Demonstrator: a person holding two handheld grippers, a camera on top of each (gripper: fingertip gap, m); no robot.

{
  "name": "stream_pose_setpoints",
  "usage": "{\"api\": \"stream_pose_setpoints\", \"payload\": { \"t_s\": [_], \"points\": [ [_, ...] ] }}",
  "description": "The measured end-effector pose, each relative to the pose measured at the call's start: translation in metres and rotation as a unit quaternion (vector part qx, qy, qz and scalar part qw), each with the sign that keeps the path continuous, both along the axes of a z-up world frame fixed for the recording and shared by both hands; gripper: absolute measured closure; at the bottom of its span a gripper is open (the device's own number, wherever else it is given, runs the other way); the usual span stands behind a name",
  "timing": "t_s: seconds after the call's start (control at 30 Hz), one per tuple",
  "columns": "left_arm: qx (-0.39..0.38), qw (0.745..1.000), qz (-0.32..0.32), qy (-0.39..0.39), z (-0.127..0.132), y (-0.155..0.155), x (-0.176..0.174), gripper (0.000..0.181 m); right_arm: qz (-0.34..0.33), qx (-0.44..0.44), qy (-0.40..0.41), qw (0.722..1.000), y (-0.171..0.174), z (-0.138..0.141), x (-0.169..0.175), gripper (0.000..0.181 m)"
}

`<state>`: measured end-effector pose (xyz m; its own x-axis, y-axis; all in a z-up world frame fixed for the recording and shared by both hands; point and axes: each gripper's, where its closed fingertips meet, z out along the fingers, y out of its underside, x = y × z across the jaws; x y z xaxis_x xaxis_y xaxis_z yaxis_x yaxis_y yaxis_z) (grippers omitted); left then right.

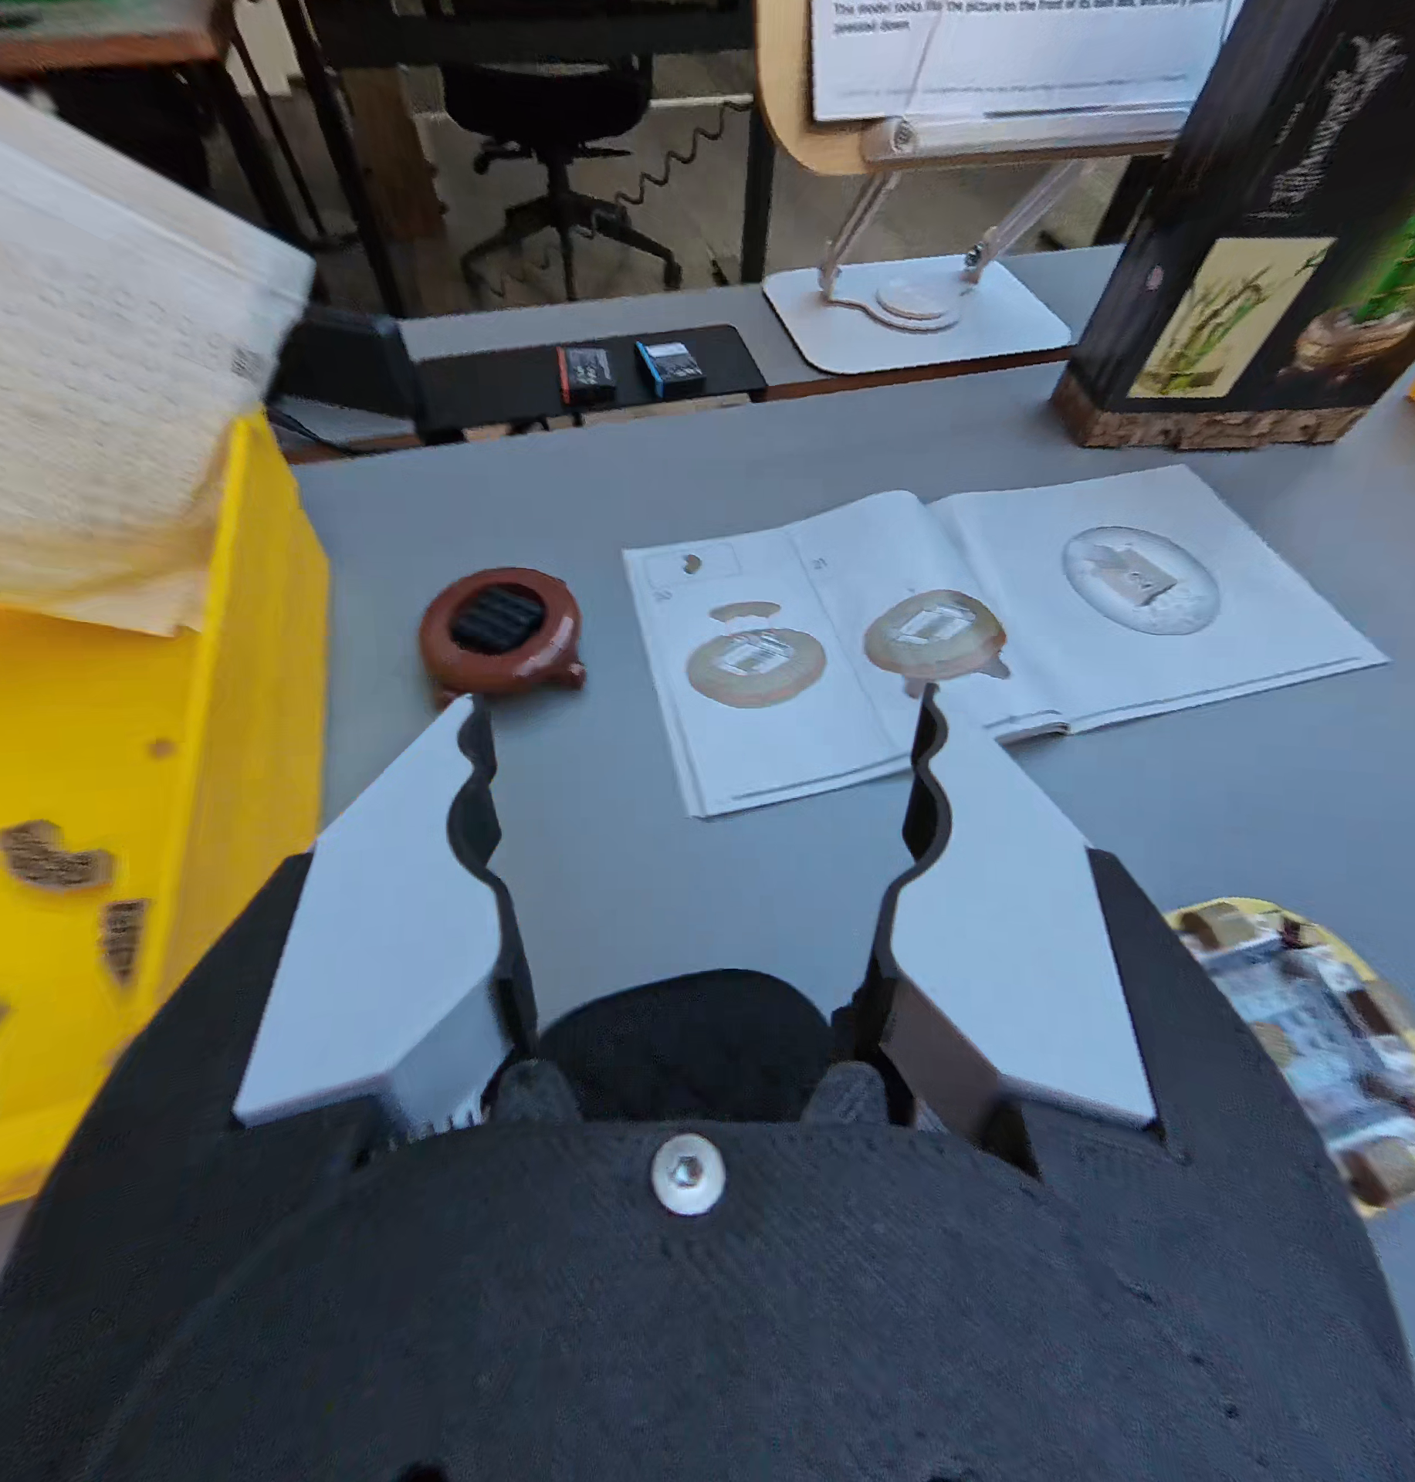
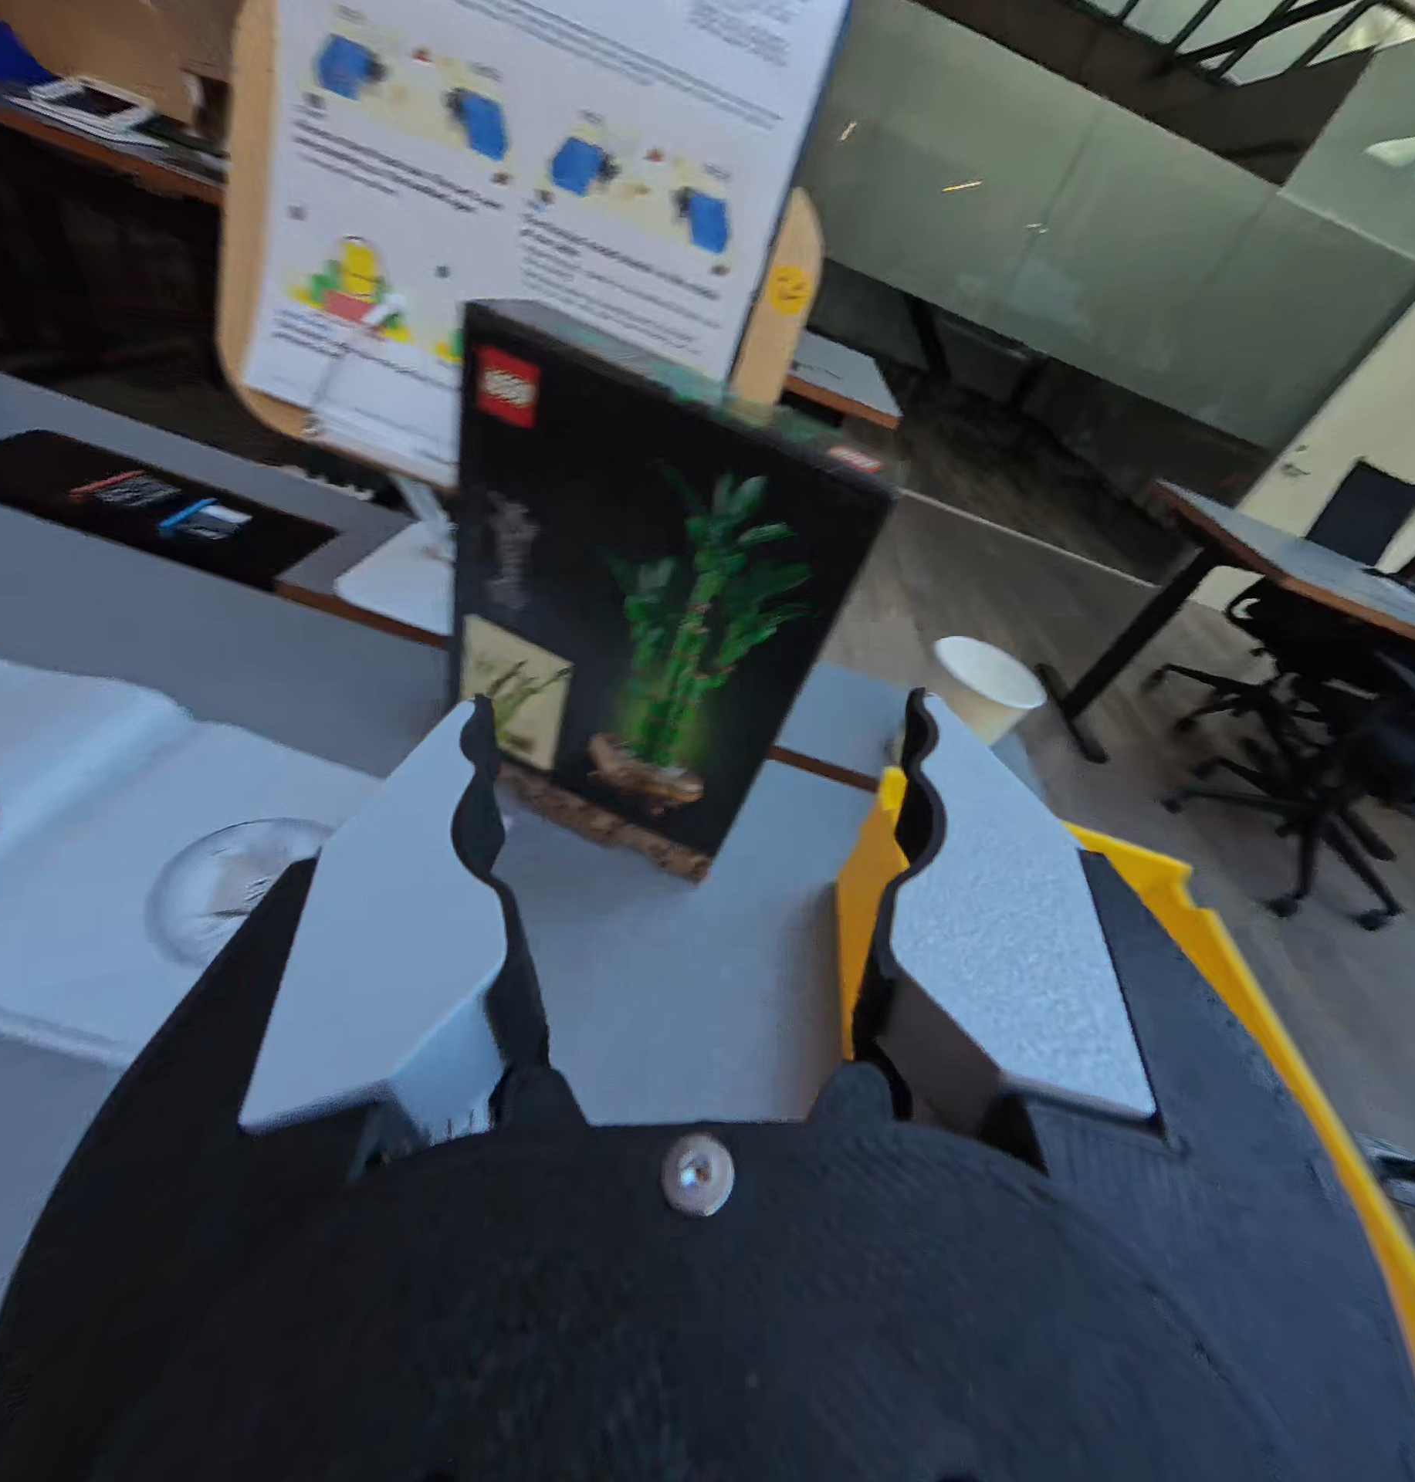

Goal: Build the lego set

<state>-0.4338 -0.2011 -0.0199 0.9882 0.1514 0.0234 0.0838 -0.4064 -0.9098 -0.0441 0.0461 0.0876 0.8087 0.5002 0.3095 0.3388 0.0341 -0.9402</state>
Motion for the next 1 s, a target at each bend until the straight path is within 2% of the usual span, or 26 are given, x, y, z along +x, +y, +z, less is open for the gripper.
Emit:
{"api": "stream_pose_setpoints", "payload": {
  "t_s": [0.1, 0.2, 0.3, 0.4, 0.57, 1.0],
  "points": [
    [-0.022, 0.997, -0.040, -0.070, -0.038, 0.006, 0.049, 0.078, 0.050, -0.050, 0.003, 0.997, -0.059, -0.056, -0.054, 0.073],
    [-0.062, 0.996, -0.036, -0.056, -0.075, 0.006, 0.071, 0.077, 0.092, -0.127, 0.003, 0.988, -0.102, -0.117, -0.104, 0.072],
    [-0.070, 0.995, -0.044, -0.061, -0.094, 0.008, 0.089, 0.078, 0.114, -0.205, -0.011, 0.972, -0.130, -0.174, -0.135, 0.072],
    [-0.075, 0.996, -0.028, -0.030, -0.100, 0.011, 0.088, 0.080, 0.112, -0.248, -0.026, 0.962, -0.140, -0.209, -0.143, 0.072],
    [-0.079, 0.996, -0.028, -0.017, -0.100, 0.022, 0.095, 0.081, 0.099, -0.287, -0.020, 0.952, -0.140, -0.230, -0.142, 0.073],
    [-0.123, 0.992, 0.000, -0.006, -0.125, 0.033, 0.090, 0.081, 0.082, -0.321, -0.002, 0.943, -0.139, -0.236, -0.134, 0.068]
  ]
}}
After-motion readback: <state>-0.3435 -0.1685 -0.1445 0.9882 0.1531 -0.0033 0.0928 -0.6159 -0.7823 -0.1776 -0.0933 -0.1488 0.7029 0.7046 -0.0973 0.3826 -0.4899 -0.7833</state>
